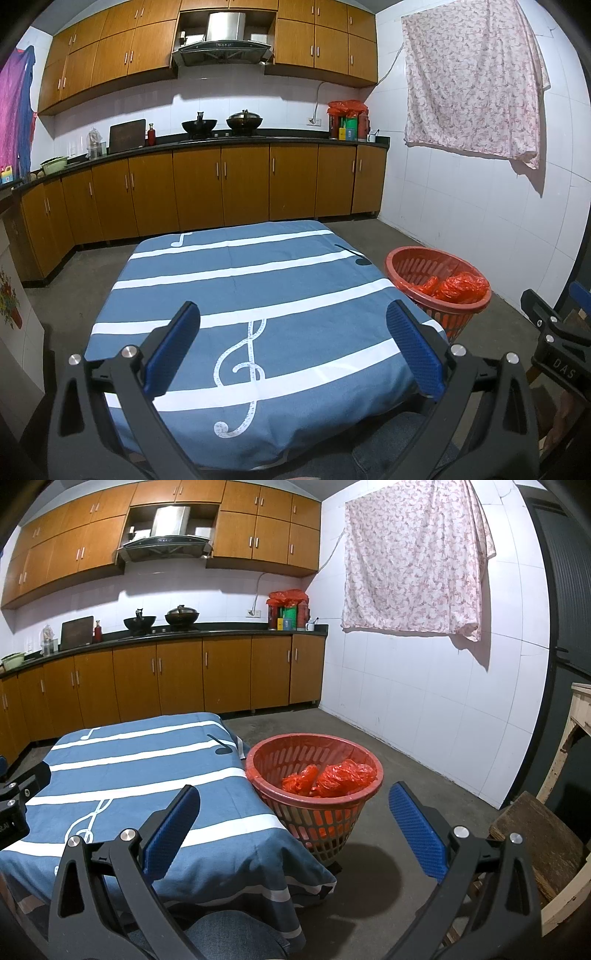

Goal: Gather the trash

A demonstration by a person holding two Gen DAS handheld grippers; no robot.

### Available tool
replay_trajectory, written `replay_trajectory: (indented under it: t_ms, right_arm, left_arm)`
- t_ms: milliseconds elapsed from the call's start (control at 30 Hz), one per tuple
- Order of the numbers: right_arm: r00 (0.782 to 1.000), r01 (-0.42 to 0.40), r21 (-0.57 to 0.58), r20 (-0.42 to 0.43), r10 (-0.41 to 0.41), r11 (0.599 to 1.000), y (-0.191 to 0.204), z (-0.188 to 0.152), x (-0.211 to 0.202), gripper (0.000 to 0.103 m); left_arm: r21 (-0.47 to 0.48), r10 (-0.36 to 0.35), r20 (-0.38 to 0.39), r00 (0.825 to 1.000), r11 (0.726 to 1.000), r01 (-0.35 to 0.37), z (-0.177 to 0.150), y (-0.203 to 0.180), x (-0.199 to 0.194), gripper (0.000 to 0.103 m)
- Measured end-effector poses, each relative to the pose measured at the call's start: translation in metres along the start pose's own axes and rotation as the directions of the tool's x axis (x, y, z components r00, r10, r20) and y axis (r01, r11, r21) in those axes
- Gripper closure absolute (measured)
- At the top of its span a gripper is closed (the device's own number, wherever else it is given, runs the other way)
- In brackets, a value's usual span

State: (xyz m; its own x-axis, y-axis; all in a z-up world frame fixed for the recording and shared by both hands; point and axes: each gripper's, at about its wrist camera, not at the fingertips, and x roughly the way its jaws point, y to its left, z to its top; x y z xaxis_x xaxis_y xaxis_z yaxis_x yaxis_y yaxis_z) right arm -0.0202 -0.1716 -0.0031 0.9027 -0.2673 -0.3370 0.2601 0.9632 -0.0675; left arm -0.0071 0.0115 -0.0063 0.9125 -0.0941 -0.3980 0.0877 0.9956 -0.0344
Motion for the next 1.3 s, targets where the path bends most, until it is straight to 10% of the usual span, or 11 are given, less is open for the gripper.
replay_trajectory:
  t_ms: [1300]
  right_arm:
    - [1.000, -0.001, 0.003, -0.003, 0.001, 1.000, -0.0025, 0.0017, -0.0005, 0.002]
  left_arm:
    - [-0.003, -0.001, -0.005, 1.000, 1.000, 0.001, 0.0008, -0.0009, -0.0004, 0.004]
